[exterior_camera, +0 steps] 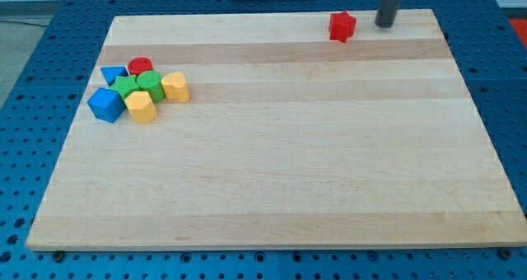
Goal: Move the red star to the top centre of the board
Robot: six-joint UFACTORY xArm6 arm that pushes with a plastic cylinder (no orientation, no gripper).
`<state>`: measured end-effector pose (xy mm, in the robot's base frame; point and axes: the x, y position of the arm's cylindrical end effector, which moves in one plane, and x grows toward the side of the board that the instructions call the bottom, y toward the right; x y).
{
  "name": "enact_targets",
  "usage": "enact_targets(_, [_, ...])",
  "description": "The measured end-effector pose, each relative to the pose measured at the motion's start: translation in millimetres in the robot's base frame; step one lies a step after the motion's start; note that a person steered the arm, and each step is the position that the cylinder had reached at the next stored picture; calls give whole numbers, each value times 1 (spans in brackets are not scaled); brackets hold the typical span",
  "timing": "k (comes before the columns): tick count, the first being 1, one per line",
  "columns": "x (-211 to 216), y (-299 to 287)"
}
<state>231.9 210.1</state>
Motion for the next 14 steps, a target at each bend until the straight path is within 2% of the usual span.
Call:
enact_targets(3, [13, -100])
enact_targets(6, [13, -173])
enact_targets(8, [16, -177])
enact_targets(10, [26, -153])
enact_targets(11, [-3, -153])
enact_targets(12, [-14, -154])
enact_targets(14, [-14, -174])
